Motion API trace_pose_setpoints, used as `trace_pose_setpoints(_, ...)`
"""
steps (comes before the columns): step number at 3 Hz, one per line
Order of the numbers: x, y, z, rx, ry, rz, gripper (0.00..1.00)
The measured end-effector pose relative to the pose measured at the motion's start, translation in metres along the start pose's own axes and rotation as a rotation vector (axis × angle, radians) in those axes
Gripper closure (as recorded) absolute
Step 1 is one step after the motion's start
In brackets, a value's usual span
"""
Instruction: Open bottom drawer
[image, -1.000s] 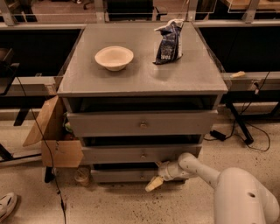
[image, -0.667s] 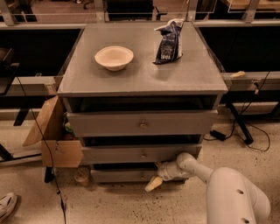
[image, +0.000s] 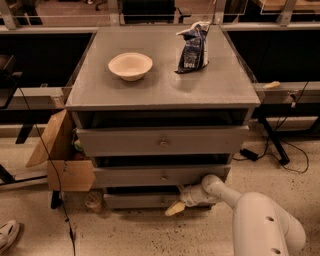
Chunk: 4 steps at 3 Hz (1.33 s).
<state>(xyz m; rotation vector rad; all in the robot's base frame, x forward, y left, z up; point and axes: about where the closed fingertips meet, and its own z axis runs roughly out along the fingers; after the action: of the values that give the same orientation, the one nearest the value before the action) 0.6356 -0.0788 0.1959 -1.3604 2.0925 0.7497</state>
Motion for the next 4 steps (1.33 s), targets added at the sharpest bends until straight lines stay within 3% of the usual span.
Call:
trace_pose_setpoints(3, 0.0038, 0.0004, -0.008, 0.007, -0.009, 0.016, 0.88)
trace_pose_setpoints(4, 0.0005, 0.0012, -0.0114, 0.007, -0.009, 0.017, 0.98)
